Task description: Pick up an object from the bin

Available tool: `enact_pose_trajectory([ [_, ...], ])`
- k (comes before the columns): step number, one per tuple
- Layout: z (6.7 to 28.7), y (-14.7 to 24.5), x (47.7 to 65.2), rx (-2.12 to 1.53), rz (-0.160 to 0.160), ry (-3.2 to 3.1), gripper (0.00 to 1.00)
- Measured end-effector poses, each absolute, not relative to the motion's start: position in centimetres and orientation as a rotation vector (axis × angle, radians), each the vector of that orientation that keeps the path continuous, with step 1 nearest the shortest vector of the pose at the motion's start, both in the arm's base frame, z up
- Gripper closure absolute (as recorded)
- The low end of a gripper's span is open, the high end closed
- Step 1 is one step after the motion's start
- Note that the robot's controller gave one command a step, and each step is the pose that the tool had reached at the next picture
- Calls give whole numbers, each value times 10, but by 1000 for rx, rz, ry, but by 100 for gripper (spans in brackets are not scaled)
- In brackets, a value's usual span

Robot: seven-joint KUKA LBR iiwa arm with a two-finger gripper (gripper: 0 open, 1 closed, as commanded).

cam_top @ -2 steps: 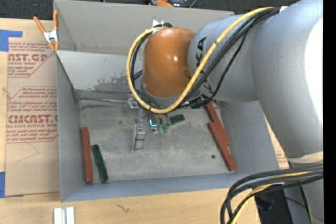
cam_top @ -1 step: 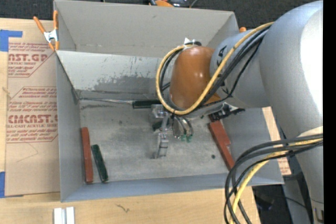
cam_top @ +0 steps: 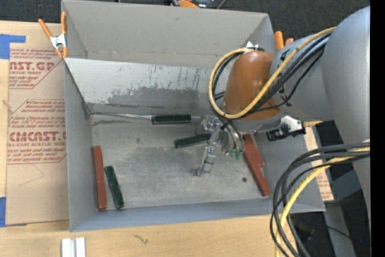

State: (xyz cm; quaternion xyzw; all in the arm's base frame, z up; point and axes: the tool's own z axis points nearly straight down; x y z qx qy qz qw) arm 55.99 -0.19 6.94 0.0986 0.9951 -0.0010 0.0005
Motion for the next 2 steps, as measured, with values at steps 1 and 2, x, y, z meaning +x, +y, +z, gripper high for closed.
enact_pose_trajectory([
  [1,70,1,560,303,2,3125,100],
  [2,203,-30,583,415,1,3102,100],
])
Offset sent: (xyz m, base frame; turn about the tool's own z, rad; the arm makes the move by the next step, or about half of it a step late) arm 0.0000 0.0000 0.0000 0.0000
